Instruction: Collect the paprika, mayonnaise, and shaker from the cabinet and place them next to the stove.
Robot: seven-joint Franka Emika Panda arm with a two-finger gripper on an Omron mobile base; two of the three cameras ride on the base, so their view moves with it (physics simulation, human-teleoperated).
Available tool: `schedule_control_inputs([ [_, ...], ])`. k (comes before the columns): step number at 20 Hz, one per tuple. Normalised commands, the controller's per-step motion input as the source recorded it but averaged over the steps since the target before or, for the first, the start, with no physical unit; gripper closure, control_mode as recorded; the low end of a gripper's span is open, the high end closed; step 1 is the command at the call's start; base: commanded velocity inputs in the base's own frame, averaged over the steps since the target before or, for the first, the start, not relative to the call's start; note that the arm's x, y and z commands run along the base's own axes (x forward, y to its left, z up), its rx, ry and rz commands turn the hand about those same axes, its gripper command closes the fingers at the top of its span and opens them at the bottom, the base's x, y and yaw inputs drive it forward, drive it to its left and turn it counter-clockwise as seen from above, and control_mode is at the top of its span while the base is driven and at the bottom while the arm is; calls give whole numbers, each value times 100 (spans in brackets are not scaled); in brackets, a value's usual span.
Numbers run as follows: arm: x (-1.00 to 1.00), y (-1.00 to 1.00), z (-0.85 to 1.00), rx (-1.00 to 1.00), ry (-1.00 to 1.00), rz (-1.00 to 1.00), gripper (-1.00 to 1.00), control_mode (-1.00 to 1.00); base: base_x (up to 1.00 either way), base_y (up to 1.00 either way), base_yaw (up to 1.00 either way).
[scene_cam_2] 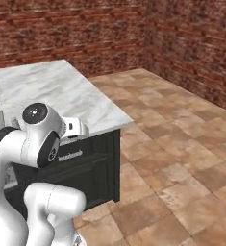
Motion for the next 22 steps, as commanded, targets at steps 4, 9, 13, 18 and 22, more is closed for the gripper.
schedule_control_inputs([
  [4, 0, 0, 0, 0, 0, 0, -100, 100, 0, -1, -75],
  [9, 0, 0, 0, 0, 0, 0, -100, 100, 0, -1, -75],
  [13, 0, 0, 0, 0, 0, 0, -100, 100, 1, 0, -75],
  [18, 0, 0, 0, 0, 0, 0, -100, 100, 18, -9, -72],
  [22, 0, 0, 0, 0, 0, 0, -100, 100, 35, 0, -68],
])
